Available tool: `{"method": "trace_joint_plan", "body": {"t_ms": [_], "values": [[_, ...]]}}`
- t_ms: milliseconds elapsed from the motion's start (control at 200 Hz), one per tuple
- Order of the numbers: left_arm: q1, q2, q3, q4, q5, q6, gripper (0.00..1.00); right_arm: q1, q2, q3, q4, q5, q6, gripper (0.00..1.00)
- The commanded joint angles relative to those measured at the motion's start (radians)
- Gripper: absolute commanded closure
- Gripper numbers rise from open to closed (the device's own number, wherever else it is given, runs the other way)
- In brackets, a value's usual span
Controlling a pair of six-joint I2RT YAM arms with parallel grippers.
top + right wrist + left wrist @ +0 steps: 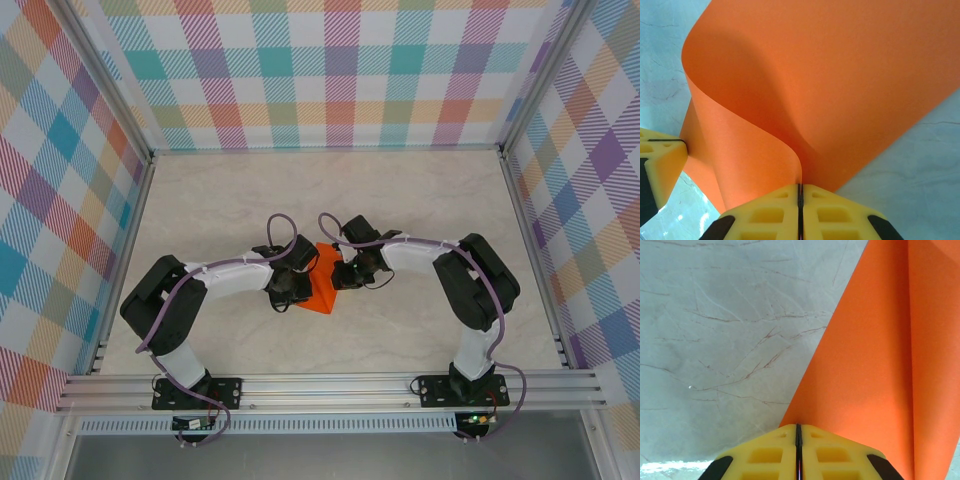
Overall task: Fold a paper plane with a square sheet of paper (pick it up from the middle)
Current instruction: Fold the triangle a second time at the center of the table.
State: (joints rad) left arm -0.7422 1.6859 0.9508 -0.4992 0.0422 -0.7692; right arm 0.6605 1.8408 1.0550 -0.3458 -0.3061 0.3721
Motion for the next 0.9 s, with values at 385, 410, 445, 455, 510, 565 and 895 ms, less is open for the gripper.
{"method": "trace_joint_plan", "body": {"t_ms": [385, 410, 445, 455, 510, 565, 895], "values": [[-0.006, 0.001, -0.001, -0.034, -0.011, 0.001, 0.91, -0.003, 0.028, 0.020, -0.025, 0.013, -0.010, 0.91], [-0.006, 0.000, -0.001, -0.035, -0.013, 0.001, 0.91, -0.002, 0.024, 0.018, -0.026, 0.013, -0.010, 0.92], [-0.006, 0.001, -0.001, -0.035, -0.013, 0.001, 0.91, -0.003, 0.018, 0.013, -0.022, 0.013, -0.010, 0.92], [-0.006, 0.001, 0.000, -0.036, -0.013, 0.001, 0.91, -0.002, 0.016, 0.012, -0.022, 0.014, -0.010, 0.92], [-0.006, 0.003, 0.002, -0.035, -0.013, 0.001, 0.91, -0.002, 0.009, 0.008, -0.018, 0.012, -0.010, 0.92], [-0.006, 0.006, 0.003, -0.033, -0.012, 0.001, 0.91, -0.002, 0.008, 0.011, -0.022, 0.014, -0.012, 0.92], [-0.006, 0.003, 0.002, -0.034, -0.010, 0.000, 0.91, -0.002, -0.029, 0.008, -0.017, 0.010, -0.010, 0.92]]}}
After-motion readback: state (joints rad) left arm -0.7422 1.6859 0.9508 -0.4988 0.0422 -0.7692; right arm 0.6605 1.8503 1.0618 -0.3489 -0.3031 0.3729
